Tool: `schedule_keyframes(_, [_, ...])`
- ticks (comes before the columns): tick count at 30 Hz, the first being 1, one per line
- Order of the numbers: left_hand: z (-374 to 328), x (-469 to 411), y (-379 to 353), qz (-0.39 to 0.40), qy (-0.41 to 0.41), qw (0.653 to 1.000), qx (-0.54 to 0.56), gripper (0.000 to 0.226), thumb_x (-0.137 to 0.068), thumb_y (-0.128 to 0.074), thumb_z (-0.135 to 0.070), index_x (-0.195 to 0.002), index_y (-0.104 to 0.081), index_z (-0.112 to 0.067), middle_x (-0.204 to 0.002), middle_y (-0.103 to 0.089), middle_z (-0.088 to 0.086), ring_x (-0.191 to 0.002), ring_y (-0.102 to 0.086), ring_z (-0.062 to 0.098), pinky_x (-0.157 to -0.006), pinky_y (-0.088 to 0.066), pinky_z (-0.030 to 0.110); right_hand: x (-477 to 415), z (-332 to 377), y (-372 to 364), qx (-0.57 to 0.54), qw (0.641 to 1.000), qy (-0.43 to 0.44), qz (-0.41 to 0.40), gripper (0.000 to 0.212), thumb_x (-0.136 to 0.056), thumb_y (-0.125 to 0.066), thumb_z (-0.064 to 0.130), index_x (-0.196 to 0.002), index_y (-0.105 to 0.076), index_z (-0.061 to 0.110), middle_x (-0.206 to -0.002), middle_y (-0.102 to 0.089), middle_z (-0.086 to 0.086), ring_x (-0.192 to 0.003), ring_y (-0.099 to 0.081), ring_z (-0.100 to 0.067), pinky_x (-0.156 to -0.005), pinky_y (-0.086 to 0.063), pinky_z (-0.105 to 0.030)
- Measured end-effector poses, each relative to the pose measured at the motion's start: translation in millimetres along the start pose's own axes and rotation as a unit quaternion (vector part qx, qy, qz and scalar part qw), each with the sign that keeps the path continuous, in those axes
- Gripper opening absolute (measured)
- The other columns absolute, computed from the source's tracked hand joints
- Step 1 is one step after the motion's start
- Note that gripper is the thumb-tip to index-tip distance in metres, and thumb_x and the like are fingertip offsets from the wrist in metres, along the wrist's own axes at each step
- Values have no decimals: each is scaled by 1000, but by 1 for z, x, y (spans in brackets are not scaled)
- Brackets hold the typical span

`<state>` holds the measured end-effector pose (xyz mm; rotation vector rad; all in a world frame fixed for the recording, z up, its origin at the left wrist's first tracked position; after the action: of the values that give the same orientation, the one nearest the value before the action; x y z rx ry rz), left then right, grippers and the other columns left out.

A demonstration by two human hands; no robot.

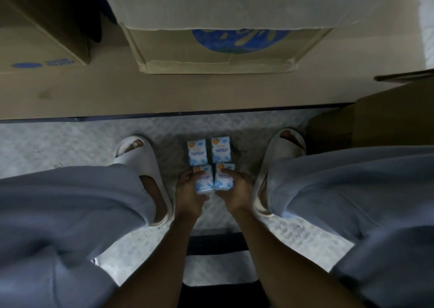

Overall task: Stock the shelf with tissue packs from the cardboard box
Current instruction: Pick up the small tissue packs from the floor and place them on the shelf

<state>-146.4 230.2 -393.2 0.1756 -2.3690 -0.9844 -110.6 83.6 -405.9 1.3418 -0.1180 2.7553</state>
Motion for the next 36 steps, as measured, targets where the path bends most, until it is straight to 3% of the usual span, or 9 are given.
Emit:
schedule_keyframes(3, [7, 1, 4, -41, 29, 983, 176, 18, -87, -55, 0, -105, -59, -1, -91, -70, 4, -84, -67, 23, -60, -53, 32, 0, 3, -1, -33, 999, 18, 10, 17, -75, -72, 2, -92, -68, 5, -87, -75, -3, -85, -71, -19, -70, -59, -38])
schedule_keyframes(6, [7, 1, 0, -31, 29, 981, 192, 22, -87, -56, -1, -108, -60, 4, -100, -65, 17, -89, -64, 27, -63, -53, 33, 1, 2, 1, -48, 999, 10, 4, 15, -78, -71, 7, -92, -68, 5, -87, -74, -7, -86, -70, -24, -76, -58, -46])
schedule_keyframes(10, [12, 0, -6, -18, 94, 981, 169, 38, -79, -67, 3, -98, -66, -30, -104, -61, -7, -92, -56, -16, -78, -45, 7, 4, 2, 5, 18, 1000, 20, -1, 15, -78, -69, 0, -92, -66, 3, -89, -71, -9, -89, -68, -27, -76, -57, -45])
schedule_keyframes(16, [7, 11, 3, -17, 132, 938, 321, 32, -77, -66, 14, -108, -64, 8, -99, -63, 4, -84, -63, 3, -61, -49, 7, 13, 16, 5, 304, 946, 115, 6, 37, -67, -78, 2, -101, -70, 16, -110, -66, -13, -104, -62, -27, -88, -49, -28])
schedule_keyframes(20, [1, 18, 18, -21, 101, 945, 311, 41, -67, -72, 19, -103, -68, 0, -106, -67, 16, -84, -65, 8, -59, -52, 13, 29, 36, 5, 268, 951, 156, -8, 35, -63, -80, -5, -88, -68, 16, -98, -69, -11, -96, -66, -30, -83, -55, -51])
schedule_keyframes(24, [-17, 27, 43, -19, 68, 958, 279, 35, -74, -71, 10, -101, -71, -14, -92, -70, -2, -85, -67, 15, -63, -52, 12, 53, 62, -1, 280, 948, 153, 8, 28, -73, -75, 1, -100, -69, 5, -95, -66, -6, -99, -64, -28, -71, -49, -11])
schedule_keyframes(28, [-43, 41, 81, -63, 34, 960, 270, 39, -72, -68, 16, -93, -70, -17, -98, -70, 2, -87, -66, 15, -71, -51, 11, 94, 103, -8, 341, 913, 225, 9, 37, -67, -83, 15, -102, -70, 16, -100, -68, 0, -94, -63, -15, -86, -49, -19])
schedule_keyframes(31, [-74, 52, 123, -114, -6, 956, 272, 35, -68, -77, 8, -93, -71, -15, -93, -70, 0, -78, -64, 6, -69, -48, 7, 123, 143, -14, 285, 920, 269, -10, 40, -56, -85, 2, -92, -73, 13, -90, -69, 0, -82, -63, -12, -69, -46, -3])
schedule_keyframes(36, [-119, 74, 198, -202, -77, 935, 283, 38, -63, -79, 4, -89, -71, -22, -95, -72, -3, -89, -68, 15, -79, -53, 22, 178, 211, -32, 241, 898, 368, -6, 43, -52, -85, 3, -78, -68, 33, -86, -71, 2, -78, -68, -12, -73, -54, -18])
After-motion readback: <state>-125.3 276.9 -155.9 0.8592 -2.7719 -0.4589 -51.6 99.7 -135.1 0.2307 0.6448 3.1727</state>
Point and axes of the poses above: each hand's wrist, its own x-axis away from the middle knuckle, its own y-axis out of the back of the hand, z = x × y, the point moved 8 cm from there along -x, towards the middle knuckle
